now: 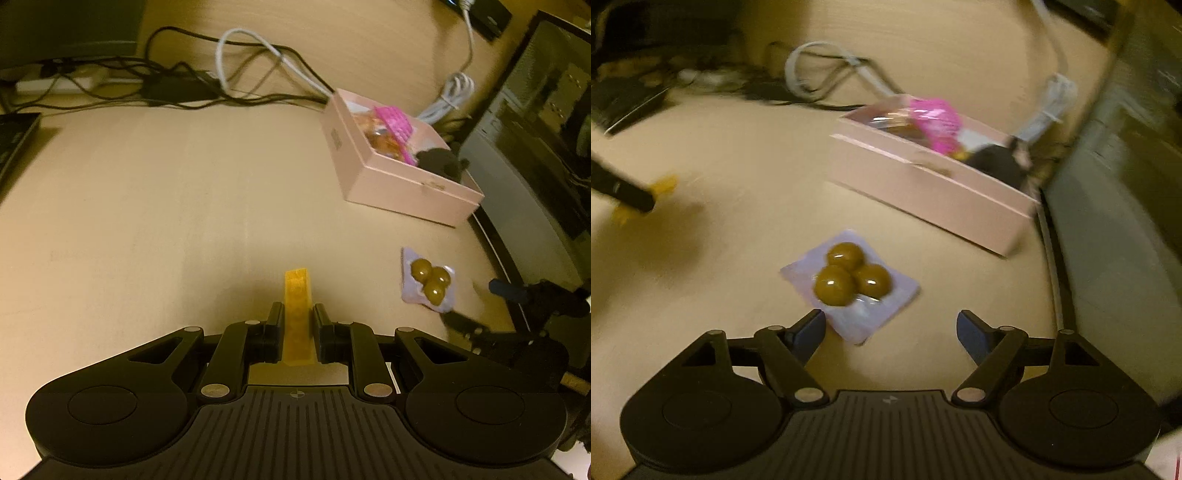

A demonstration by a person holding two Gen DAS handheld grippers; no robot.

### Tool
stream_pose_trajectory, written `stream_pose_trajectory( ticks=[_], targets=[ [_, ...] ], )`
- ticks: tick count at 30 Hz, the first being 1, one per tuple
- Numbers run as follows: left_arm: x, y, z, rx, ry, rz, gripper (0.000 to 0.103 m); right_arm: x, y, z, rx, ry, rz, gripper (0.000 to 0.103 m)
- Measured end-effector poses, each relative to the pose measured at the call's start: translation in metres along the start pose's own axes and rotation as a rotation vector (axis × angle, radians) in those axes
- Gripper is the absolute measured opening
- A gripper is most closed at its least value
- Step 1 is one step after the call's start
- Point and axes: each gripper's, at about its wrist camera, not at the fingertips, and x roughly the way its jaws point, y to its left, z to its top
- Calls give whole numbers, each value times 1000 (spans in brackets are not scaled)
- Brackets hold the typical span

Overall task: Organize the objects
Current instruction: 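Grasp the blister pack of brown candies with the right tool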

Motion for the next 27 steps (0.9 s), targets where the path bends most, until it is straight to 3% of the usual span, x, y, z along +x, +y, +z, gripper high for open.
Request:
stream_pose_trajectory(
  ticks=[2,6,10,13,22,27],
  targets=[
    [1,-4,0,9,3,-11,19,-4,-10,3,100,9,40,83],
    [3,-8,-1,28,10,-28,19,-4,-18,10,285,6,90,103],
    [1,-6,-4,36,11,-30,19,22,-17,18,480,85,109,103],
    [-4,0,-8,30,5,-16,19,38,-11,25,532,102,93,103],
    [-9,16,-14,-15,10,1,19,56,25,43,420,86,79,101],
    [-6,14,-13,-5,19,-7,19,50,39,46,311,61,87,78]
  ],
)
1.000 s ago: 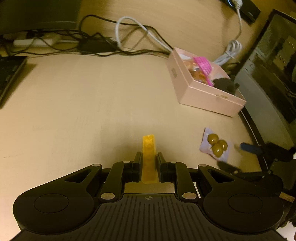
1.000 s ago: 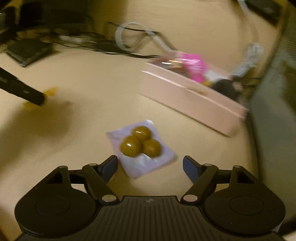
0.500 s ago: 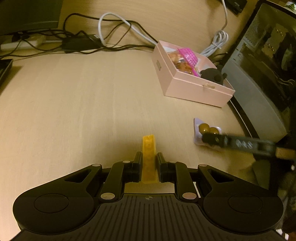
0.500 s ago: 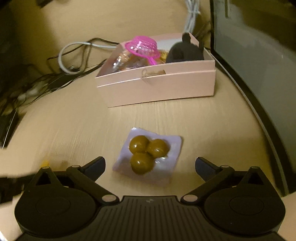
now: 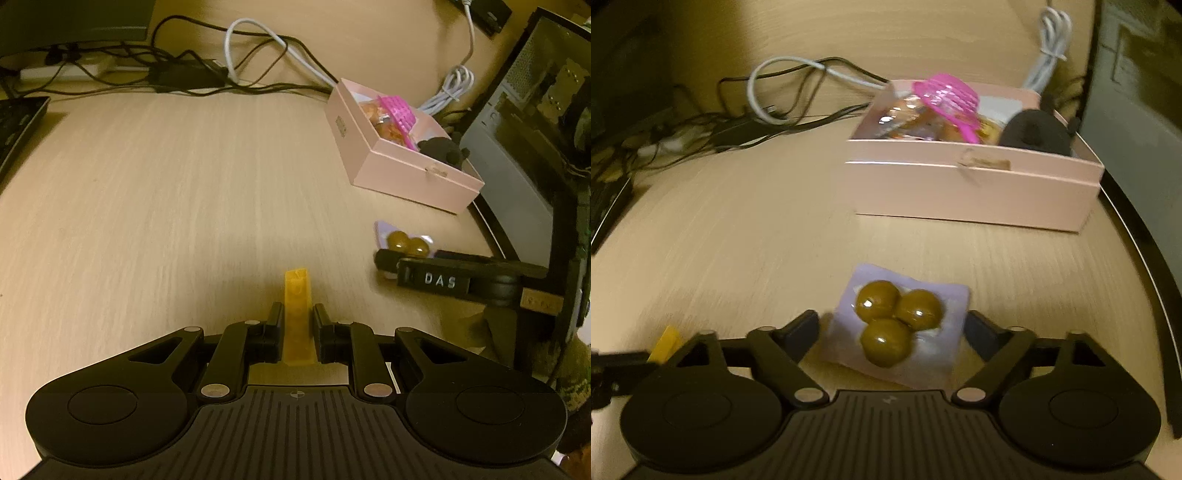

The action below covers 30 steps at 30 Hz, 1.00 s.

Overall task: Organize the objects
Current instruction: 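Grasp the blister pack of brown candies with the right tool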

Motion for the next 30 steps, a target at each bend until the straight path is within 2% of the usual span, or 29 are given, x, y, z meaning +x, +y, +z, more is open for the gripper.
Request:
stream_pose_trajectory(
  ticks=[6,16,19,21,24,30],
  targets=[
    [10,-13,3,35,17,-30,19,-11,-4,-5,-18,2,27,60],
    [20,-33,2,80,40,-72,19,-35,-20,-30,-56,6,27,58],
    [20,-35,1,83,40,-75,19,-40,-24,-35,-64,-2,13,62],
    [20,-36,1,82,39,-76,19,-41,-27,-35,-43,10,9,76],
    [18,-36,-1,79,36,-72,19,-40,-32,-35,16,25,34,82],
    [11,-29,-3,67,26,-52,19,-34,-22,-31,25,13,36,86]
  ],
)
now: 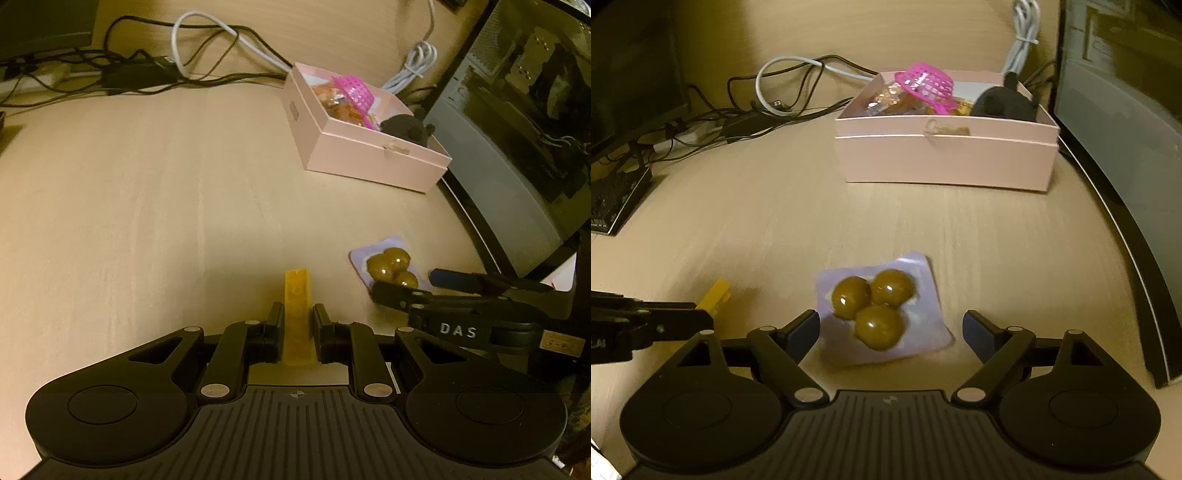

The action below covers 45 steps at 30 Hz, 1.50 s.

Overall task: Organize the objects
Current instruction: 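Grasp the blister pack of brown candies with the right tool, then lift the candy pack with right tool while left tool carries brick toward box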

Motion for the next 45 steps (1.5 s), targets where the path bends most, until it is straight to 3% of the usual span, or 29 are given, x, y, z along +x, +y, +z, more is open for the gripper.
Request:
stream_pose_trajectory(
  ticks=[7,8,10,12,15,36,41,45],
  targets=[
    [-10,9,-4,-15,-11,18,19,13,19,8,-60,-12,-13,86],
    [-10,10,-4,-18,-12,19,19,13,21,9,-65,-15,-16,80],
    [-12,11,-5,-21,-12,21,19,12,24,10,-81,-15,-14,79],
    [-12,12,-6,-24,-11,21,19,8,28,8,-97,-23,0,63],
    [-13,12,-6,-24,-11,17,19,3,37,8,-134,-23,-7,56],
    [7,-12,3,51,4,-83,19,-64,21,6,-88,-87,-91,55],
    [9,-17,28,70,-48,-104,19,-84,21,0,-91,-108,-116,55],
    [15,-31,69,100,-102,-143,19,-92,20,-6,-93,-109,-127,55]
  ],
)
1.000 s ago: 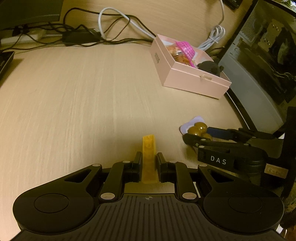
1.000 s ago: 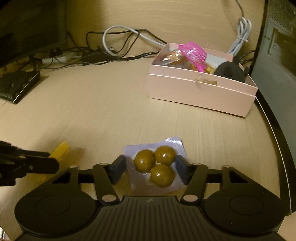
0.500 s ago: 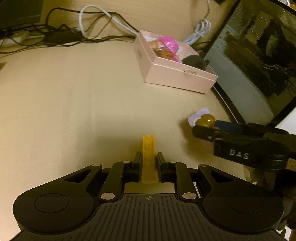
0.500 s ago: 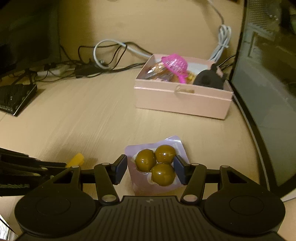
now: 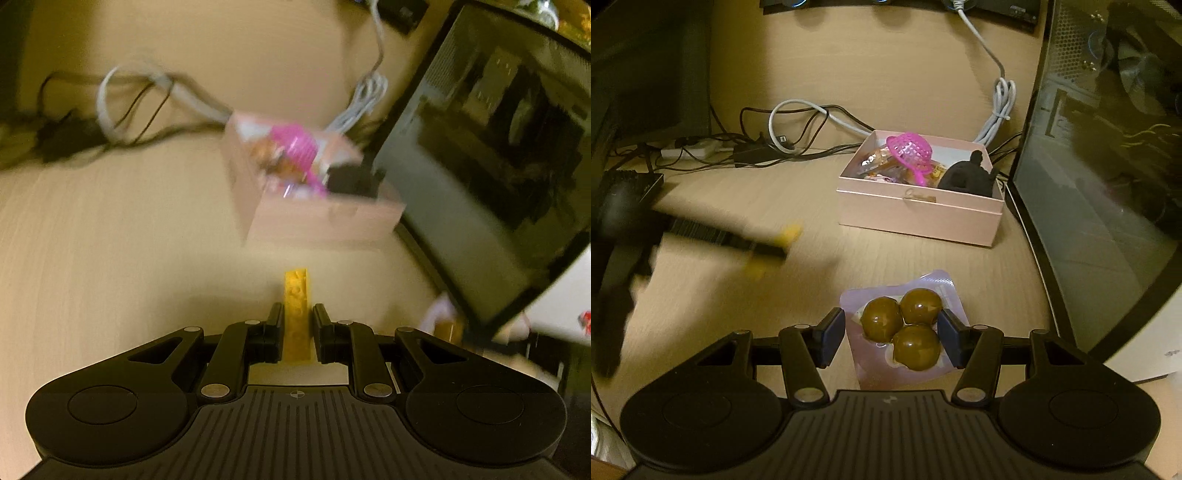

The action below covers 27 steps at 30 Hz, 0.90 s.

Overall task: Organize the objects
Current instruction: 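Lift the candy pack with right tool while left tool carries brick toward box, then lower the yellow brick into the pink box and open the left tool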

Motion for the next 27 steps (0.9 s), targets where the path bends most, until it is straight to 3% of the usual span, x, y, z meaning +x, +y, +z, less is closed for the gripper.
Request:
stream_pose_trajectory(
  ticks=[4,7,11,19,23,27],
  targets=[
    [23,-20,52,79,-70,-12,19,-2,-1,-6,-4,4,-1,55],
    [52,-40,88,153,-108,24,19,-2,-5,-8,3,7,0,55],
    [87,-59,113,197,-114,61,19,-2,-14,-10,22,0,-9,55],
    [132,-50,117,161,-64,102,20,5,-38,-8,82,14,-33,55],
    [105,-28,107,60,-162,93,21,12,-46,4,89,0,-25,55],
    [61,-4,79,-15,-184,107,21,25,-58,33,126,-30,12,55]
  ],
)
